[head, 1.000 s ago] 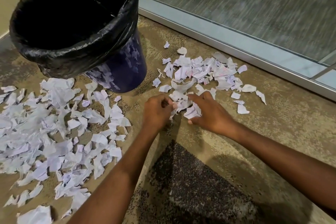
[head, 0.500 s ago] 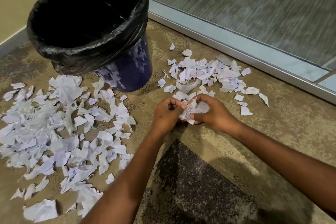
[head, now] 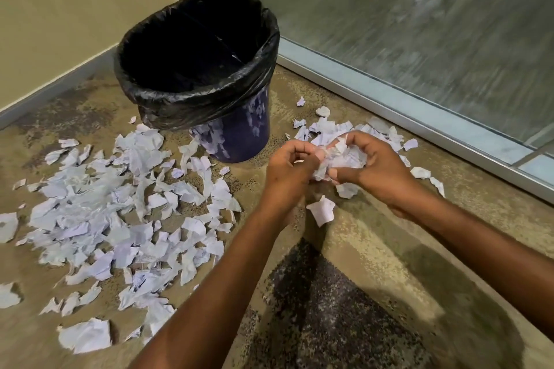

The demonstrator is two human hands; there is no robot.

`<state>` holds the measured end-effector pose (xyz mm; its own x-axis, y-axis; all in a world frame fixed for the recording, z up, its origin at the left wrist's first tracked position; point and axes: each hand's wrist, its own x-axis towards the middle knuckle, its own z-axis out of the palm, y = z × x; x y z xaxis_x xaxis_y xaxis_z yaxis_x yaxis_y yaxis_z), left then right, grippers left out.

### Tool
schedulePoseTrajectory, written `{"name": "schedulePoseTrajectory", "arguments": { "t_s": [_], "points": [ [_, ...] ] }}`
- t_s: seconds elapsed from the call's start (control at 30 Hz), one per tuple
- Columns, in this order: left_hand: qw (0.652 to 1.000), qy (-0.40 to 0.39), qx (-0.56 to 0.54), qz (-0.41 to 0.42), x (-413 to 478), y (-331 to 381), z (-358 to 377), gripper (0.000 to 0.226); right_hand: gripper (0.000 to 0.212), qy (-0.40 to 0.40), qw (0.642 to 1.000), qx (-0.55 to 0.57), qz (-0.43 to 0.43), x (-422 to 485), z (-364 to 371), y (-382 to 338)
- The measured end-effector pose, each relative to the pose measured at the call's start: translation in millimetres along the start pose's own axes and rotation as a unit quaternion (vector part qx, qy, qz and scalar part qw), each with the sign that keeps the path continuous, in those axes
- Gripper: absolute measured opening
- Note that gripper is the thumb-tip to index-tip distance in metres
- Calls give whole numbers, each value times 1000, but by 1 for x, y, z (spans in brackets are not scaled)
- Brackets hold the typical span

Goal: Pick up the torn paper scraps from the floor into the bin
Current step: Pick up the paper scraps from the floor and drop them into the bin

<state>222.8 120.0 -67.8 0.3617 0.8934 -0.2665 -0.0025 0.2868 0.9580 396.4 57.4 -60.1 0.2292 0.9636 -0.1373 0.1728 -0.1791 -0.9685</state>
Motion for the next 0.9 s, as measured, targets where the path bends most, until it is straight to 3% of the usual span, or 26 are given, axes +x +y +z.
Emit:
{"name": "schedulePoseTrajectory", "arguments": {
  "t_s": [0.3, 0.47, 0.63, 0.8, 0.9],
  "points": [
    [991, 40, 27, 124, -11, 104, -25, 17, 49, -26, 992, -15, -122, 24, 7, -110],
    [985, 77, 40, 151, -6, 174, -63, 9, 46, -76, 985, 20, -153, 61, 41, -173],
    [981, 138, 76, 110, 23, 213, -108, 4, 41, -112, 988, 42, -99, 108, 91, -218],
    [989, 125, 62, 53, 40, 229, -136, 13, 36, -125, 992, 23, -20, 146, 118, -237],
    [991, 115, 46, 51, 40, 229, -141, 7, 49, -97, 995, 13, -12, 156, 121, -235]
  ]
}}
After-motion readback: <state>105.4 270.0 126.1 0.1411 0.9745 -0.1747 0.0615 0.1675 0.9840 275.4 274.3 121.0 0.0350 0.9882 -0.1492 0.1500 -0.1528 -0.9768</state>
